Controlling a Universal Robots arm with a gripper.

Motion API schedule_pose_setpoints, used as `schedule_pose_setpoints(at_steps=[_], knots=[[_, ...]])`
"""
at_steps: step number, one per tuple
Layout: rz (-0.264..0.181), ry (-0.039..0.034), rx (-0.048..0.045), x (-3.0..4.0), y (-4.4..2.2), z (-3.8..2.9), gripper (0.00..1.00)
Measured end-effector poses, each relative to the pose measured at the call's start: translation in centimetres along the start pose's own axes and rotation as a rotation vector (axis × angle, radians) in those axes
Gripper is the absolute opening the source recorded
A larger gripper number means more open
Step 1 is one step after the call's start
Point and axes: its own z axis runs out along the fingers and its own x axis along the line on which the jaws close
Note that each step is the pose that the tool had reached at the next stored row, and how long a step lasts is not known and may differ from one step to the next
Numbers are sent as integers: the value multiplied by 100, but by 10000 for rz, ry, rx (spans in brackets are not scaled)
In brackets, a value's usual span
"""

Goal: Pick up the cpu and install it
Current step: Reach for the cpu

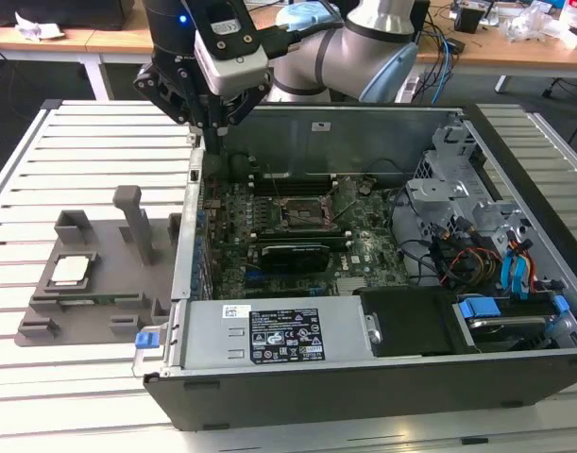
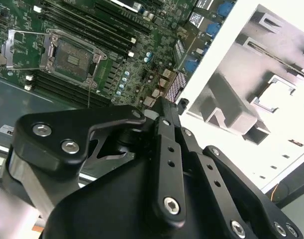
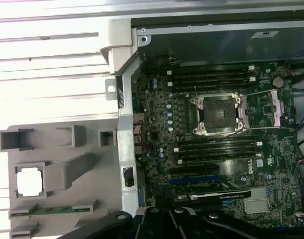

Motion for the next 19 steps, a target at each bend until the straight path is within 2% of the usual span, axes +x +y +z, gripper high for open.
schedule_pose_setpoints(at_steps=[1, 4, 9, 14, 19], knots=[[2, 0, -1, 38, -3, -1, 11], [1, 0, -1, 215, -15, -5, 11], [1, 0, -1, 370, -26, -9, 11], [1, 0, 0, 570, -40, -14, 11], [1, 0, 0, 699, -49, -17, 11]])
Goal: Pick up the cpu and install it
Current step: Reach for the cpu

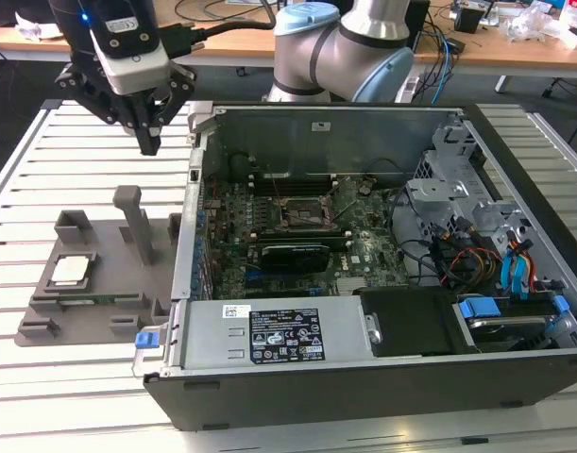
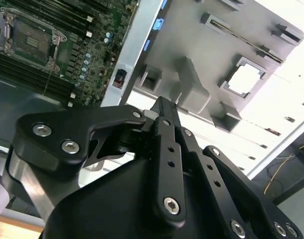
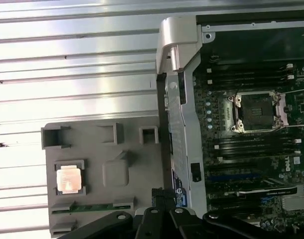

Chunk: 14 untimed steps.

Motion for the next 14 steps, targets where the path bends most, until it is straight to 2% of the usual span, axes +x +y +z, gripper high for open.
schedule_pose_setpoints(at_steps=[3, 8, 11, 14], knots=[[0, -1, -1, 60, -4, 0, 11], [-1, -1, -1, 215, -13, -2, 11], [0, 0, -1, 265, -16, -4, 11], [0, -1, -2, 347, -21, -5, 11]])
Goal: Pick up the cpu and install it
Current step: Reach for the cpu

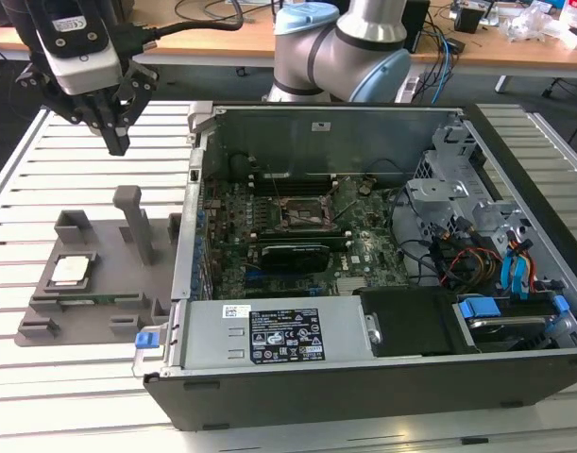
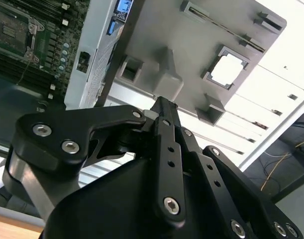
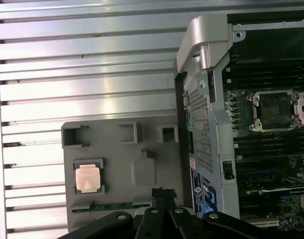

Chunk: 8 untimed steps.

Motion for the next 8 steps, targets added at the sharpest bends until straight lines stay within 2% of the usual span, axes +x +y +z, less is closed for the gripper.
schedule_pose_setpoints(at_steps=[2, 8], knots=[[-1, 0, 1, 76, -6, -2, 11], [0, 0, 0, 233, -16, -5, 11]])
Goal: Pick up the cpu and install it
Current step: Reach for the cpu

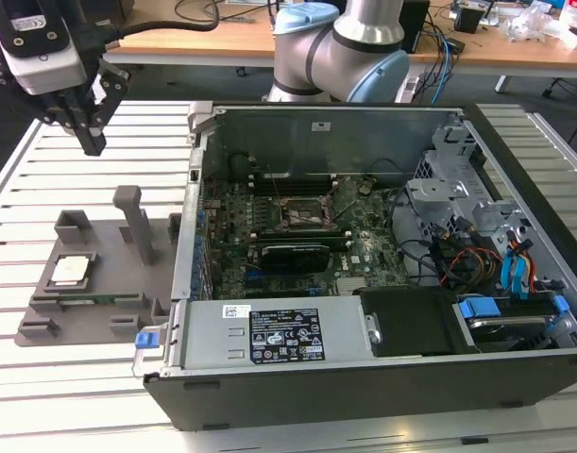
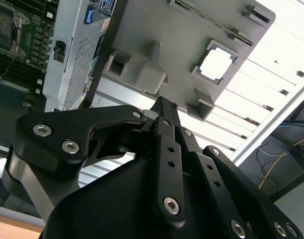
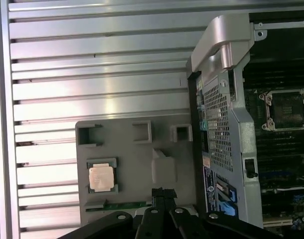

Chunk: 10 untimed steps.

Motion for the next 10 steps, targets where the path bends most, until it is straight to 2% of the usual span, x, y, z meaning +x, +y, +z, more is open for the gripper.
schedule_pose_setpoints(at_steps=[5, 10], knots=[[-1, 0, 0, 111, -7, -2, 11], [0, 0, 1, 186, -10, -3, 11]])
